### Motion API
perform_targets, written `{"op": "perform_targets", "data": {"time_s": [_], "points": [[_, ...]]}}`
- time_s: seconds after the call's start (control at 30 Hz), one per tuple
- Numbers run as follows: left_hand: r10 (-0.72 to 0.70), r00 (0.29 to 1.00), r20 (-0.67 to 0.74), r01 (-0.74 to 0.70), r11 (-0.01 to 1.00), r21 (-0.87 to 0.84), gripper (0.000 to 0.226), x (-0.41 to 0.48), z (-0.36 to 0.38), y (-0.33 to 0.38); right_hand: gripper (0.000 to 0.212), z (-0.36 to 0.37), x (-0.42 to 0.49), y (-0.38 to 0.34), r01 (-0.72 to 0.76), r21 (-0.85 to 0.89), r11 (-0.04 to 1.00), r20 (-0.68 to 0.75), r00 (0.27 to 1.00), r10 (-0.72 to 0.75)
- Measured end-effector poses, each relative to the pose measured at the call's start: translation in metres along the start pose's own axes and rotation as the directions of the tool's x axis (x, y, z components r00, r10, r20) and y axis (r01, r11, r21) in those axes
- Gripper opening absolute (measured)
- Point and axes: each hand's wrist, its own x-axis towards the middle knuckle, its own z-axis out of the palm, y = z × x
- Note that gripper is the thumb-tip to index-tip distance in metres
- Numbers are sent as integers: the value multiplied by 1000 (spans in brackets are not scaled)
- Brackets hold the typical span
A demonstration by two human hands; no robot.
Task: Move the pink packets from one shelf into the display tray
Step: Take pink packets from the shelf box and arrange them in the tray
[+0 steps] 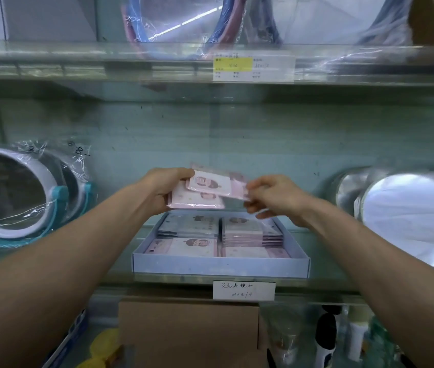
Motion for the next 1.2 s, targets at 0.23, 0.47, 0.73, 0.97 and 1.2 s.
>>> {"op": "perform_targets", "data": {"time_s": [0.23,0.47,0.73,0.97,1.2], "points": [[-15,1000,-19,15,1000,-1,8,5,-5,-18,52,1,-7,4,99,-752,651,364,886,286],[-69,997,38,69,998,6,16,4,0,-36,52,6,-2,15,78,-810,581,387,816,430],[-68,997,42,68,998,-3,17,0,-3,-36,61,9,-4,14,99,-812,575,406,804,435],[-55,998,9,55,998,-1,15,4,-10,-35,51,-3,-9,19,81,-681,728,396,877,273],[-53,998,25,53,999,5,12,2,0,-32,29,-4,-13,4,186,-746,640,253,967,14]]}}
